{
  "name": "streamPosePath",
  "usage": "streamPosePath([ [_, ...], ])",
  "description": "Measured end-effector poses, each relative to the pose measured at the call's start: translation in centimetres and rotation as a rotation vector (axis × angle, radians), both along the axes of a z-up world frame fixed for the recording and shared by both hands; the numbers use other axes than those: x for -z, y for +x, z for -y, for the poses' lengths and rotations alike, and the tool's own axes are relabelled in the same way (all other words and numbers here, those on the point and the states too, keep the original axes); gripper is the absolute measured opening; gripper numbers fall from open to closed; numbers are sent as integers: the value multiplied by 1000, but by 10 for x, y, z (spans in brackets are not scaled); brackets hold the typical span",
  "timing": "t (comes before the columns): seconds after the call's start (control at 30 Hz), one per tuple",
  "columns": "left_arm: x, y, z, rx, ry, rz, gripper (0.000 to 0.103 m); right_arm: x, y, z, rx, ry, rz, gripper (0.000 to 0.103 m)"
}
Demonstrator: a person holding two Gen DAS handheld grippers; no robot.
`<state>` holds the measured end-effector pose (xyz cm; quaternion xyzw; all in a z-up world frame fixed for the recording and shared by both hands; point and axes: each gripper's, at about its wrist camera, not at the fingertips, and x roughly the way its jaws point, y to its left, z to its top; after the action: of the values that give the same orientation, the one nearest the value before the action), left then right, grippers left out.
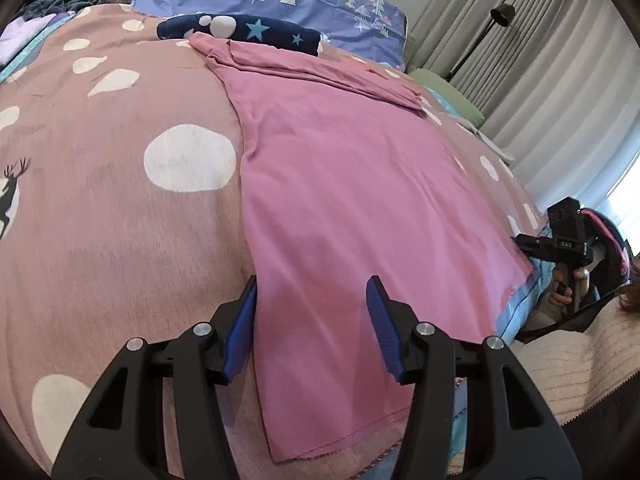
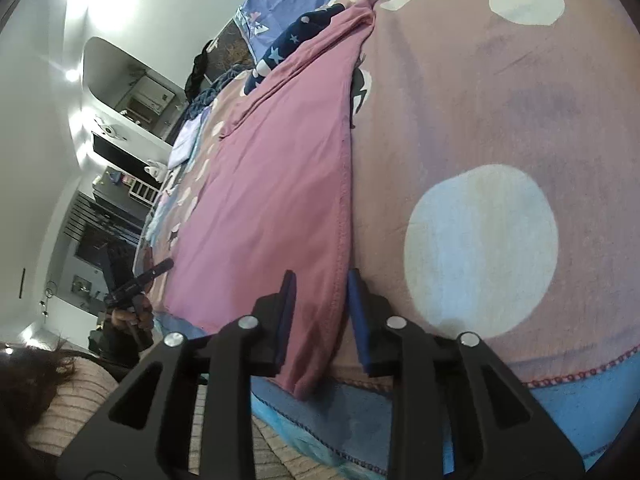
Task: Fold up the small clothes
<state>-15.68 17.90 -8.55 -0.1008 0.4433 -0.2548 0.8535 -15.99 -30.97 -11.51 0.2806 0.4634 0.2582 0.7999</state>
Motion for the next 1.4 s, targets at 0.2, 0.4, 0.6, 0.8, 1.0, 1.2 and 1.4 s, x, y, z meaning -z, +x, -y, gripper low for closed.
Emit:
streamPosePath([
  [0.2, 2, 7, 3, -15, -27, -7, 53, -1, 12, -9, -27, -17, -16, 30],
  [0.4, 4, -9, 0, 22, -58, -9, 54, -3, -2, -7, -63, -31, -44, 30],
  [0.6, 3, 13, 17, 38, -99, -25, 43, 7, 34, -27, -97, 22, -68, 15],
  [0.8, -25, 1, 32, 51, -78, 64, 5, -2, 28, -8, -76, 171, -48, 3],
  [1.0, -113, -13, 24, 28, -158, 338, 2, -78, 18, 19, -18, 343, 243, 2],
  [1.2, -177, -67, 26, 60, -193, 548, 2, -152, -33, 41, -14, 348, 500, 2],
  [1.4, -165, -95, 39, 61, -210, 543, 3, -162, -63, 58, 84, 172, 530, 3],
])
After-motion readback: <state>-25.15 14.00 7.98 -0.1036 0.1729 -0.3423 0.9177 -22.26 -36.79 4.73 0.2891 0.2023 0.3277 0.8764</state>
